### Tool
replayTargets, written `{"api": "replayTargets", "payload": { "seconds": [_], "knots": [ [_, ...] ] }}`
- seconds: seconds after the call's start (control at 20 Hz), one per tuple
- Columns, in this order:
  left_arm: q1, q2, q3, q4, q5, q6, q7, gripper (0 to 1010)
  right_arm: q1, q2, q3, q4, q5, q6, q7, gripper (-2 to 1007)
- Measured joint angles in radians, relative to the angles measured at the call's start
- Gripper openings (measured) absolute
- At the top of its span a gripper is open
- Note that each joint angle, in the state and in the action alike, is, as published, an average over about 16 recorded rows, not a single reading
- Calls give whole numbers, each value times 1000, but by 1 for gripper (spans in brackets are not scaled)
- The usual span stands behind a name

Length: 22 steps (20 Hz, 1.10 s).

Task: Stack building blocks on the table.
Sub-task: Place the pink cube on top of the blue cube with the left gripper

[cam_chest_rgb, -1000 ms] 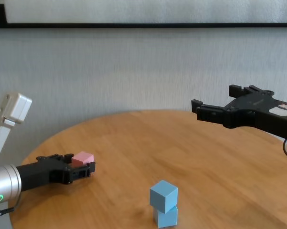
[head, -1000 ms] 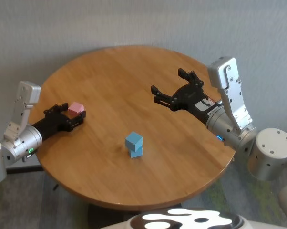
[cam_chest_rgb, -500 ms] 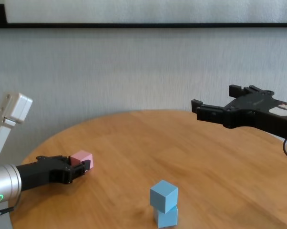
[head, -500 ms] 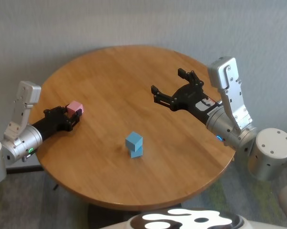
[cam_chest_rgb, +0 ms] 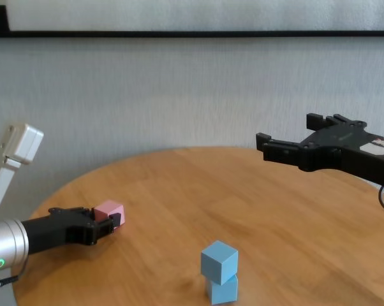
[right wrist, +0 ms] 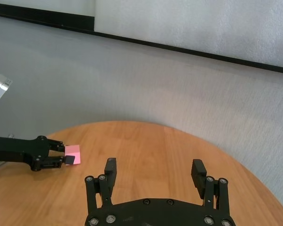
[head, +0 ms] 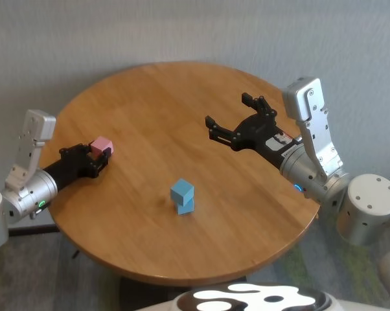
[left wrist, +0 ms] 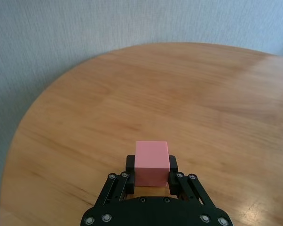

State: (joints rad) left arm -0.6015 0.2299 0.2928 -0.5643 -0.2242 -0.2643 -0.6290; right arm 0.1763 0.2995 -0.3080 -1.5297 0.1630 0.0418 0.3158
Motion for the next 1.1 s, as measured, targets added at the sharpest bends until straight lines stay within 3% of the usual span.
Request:
{"api": "replayTargets", "payload": {
  "seconds": [0.6, 0.8, 1.1],
  "knots": [
    [135, 63, 45, -285, 7, 82, -4, 397, 0, 0, 0, 0, 0, 0, 0, 1005],
    [155, 77, 58, -331, 6, 91, -1, 397, 0, 0, 0, 0, 0, 0, 0, 1005],
    [162, 89, 69, -354, 2, 94, 11, 397, 0, 0, 0, 0, 0, 0, 0, 1005]
  ]
}}
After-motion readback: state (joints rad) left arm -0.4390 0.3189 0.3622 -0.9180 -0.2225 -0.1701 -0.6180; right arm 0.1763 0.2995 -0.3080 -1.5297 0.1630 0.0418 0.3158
